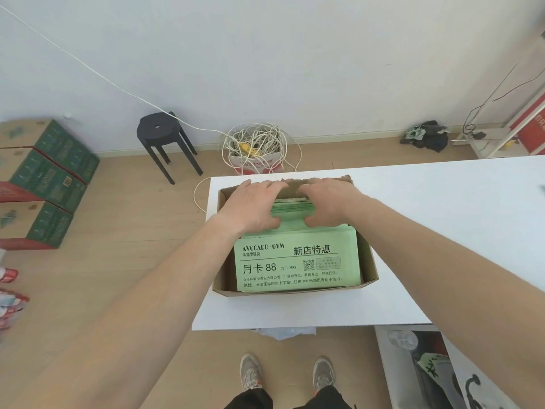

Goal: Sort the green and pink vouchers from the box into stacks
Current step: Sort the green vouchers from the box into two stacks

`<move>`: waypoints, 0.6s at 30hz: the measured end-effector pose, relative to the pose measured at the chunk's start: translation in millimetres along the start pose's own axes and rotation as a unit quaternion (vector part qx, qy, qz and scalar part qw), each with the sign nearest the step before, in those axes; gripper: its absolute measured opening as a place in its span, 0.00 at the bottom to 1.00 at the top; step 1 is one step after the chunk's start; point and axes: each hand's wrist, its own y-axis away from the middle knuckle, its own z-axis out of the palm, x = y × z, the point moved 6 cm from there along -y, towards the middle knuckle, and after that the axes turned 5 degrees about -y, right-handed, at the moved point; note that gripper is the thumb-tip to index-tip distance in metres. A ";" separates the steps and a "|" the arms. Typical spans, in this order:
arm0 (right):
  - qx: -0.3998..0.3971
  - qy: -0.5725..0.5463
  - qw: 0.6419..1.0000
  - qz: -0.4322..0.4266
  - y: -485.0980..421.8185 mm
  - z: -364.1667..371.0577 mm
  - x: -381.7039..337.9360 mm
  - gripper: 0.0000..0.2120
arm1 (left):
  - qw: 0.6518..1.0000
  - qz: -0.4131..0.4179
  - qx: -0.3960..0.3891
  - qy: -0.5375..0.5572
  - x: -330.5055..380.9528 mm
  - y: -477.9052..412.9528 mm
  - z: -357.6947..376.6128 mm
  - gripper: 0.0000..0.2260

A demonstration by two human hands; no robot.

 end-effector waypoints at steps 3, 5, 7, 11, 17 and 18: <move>-0.006 -0.018 1.000 -0.008 -3.9 4.8 -2.1 0.28 | 1.000 0.019 0.008 0.006 3.4 -1.2 5.4 0.33; 0.005 -0.010 1.000 -0.019 -6.4 5.6 -4.8 0.27 | 0.999 0.024 0.021 0.009 4.0 -2.5 7.1 0.29; 0.021 0.015 0.999 -0.029 -7.8 5.3 -7.8 0.25 | 0.999 0.024 0.042 0.001 2.6 -4.1 7.3 0.27; 0.059 0.072 0.995 -0.031 -11.9 4.0 -9.8 0.21 | 0.996 0.027 0.077 -0.045 1.3 -9.3 6.0 0.24; 0.118 0.092 0.989 0.007 -17.6 0.1 -6.3 0.18 | 0.994 -0.011 0.086 -0.061 -9.9 -19.3 1.8 0.21; 0.116 0.090 0.989 0.012 -19.7 1.3 -5.0 0.18 | 0.995 -0.021 0.080 -0.057 -11.5 -20.2 3.5 0.21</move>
